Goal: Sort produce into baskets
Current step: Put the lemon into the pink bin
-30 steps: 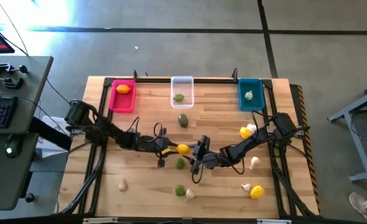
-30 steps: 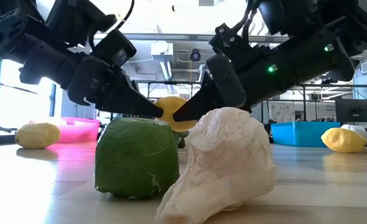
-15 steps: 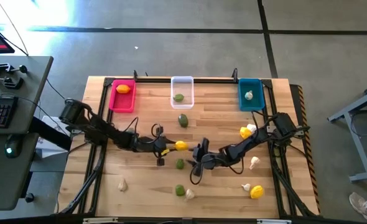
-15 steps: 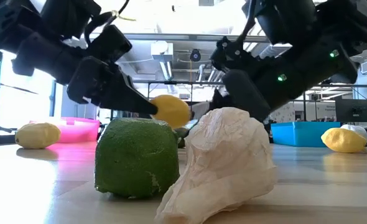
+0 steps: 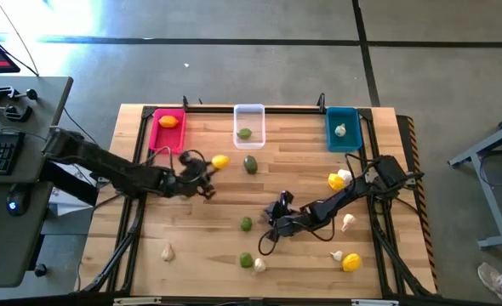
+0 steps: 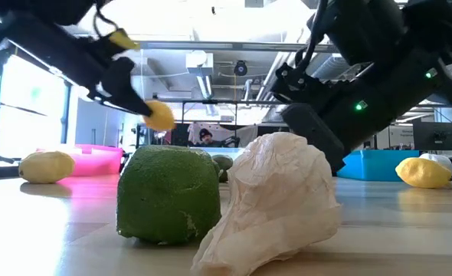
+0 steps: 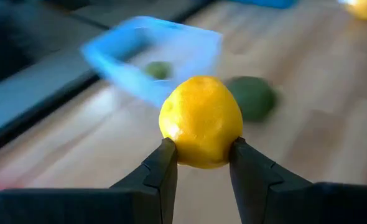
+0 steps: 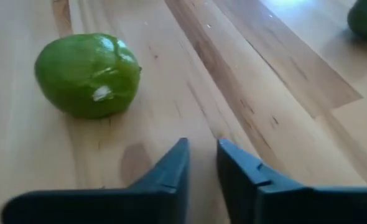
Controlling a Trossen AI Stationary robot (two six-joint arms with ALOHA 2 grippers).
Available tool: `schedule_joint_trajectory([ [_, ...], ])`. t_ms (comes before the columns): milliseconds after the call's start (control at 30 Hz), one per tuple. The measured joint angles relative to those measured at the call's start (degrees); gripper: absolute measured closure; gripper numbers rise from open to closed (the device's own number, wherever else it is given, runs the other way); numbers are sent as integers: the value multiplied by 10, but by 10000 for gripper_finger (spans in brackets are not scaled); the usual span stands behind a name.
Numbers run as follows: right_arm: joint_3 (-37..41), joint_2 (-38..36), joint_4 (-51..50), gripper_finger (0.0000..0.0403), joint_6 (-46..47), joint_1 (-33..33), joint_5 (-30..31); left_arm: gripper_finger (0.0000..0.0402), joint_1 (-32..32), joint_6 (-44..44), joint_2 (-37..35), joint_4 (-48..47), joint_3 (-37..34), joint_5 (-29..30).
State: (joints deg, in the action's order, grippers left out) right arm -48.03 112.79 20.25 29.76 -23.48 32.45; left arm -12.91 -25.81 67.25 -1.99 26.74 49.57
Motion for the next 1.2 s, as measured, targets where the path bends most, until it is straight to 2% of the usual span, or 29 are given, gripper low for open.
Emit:
schedule_joint_trajectory([
  [133,0,0,1,395,0,-12,0,300,14,-113,-60,-143,0,72],
  [267,0,0,2,392,13,-16,3,300,40,-238,-99,-292,0,123],
  [367,0,0,3,391,17,-17,3,300,70,-309,-114,-376,0,136],
  [500,0,0,2,401,17,-17,5,300,113,-352,-117,-432,0,137],
  [700,0,0,2,401,14,-17,5,300,178,-327,-117,-434,0,128],
  [867,0,0,2,402,0,-17,5,300,240,-275,-117,-419,0,81],
  [1200,1,0,1,403,-48,-12,16,300,349,-129,-117,-317,0,-18],
])
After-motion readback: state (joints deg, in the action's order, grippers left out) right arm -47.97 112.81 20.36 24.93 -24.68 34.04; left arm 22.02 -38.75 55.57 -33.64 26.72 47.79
